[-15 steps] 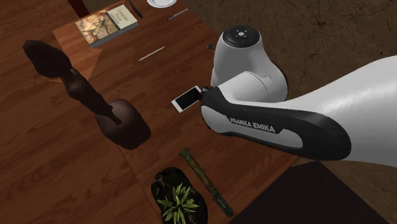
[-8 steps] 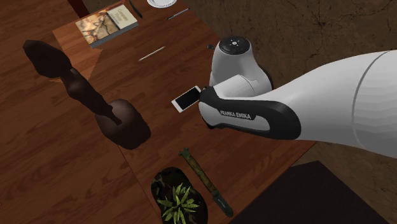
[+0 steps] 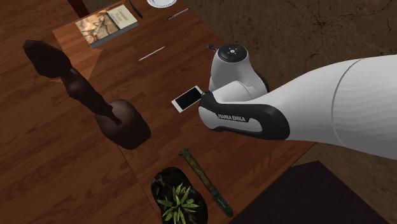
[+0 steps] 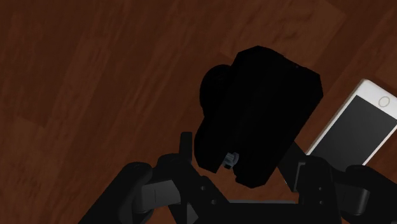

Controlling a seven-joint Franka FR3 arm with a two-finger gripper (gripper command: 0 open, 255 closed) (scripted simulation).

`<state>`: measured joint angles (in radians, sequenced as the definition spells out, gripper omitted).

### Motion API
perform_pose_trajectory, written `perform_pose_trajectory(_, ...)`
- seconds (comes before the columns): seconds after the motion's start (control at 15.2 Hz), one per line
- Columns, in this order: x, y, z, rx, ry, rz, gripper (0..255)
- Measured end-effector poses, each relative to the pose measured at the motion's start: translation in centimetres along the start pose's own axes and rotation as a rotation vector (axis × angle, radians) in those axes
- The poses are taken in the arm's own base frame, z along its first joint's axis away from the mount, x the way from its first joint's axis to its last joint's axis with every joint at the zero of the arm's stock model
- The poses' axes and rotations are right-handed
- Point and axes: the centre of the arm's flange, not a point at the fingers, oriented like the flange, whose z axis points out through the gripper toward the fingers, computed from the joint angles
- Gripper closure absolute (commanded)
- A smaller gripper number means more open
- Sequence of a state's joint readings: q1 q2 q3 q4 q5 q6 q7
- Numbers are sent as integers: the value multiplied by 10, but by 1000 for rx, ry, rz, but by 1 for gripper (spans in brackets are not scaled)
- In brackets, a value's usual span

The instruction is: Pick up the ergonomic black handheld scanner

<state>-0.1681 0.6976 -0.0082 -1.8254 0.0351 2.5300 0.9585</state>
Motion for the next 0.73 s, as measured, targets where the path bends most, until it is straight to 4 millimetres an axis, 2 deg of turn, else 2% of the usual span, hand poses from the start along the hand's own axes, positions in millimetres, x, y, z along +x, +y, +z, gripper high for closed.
perform_pose_trajectory(0.46,0,0,0,0,0,0,255)
perform_pose_trajectory(0.73,0,0,-16,-1,-1,0,255)
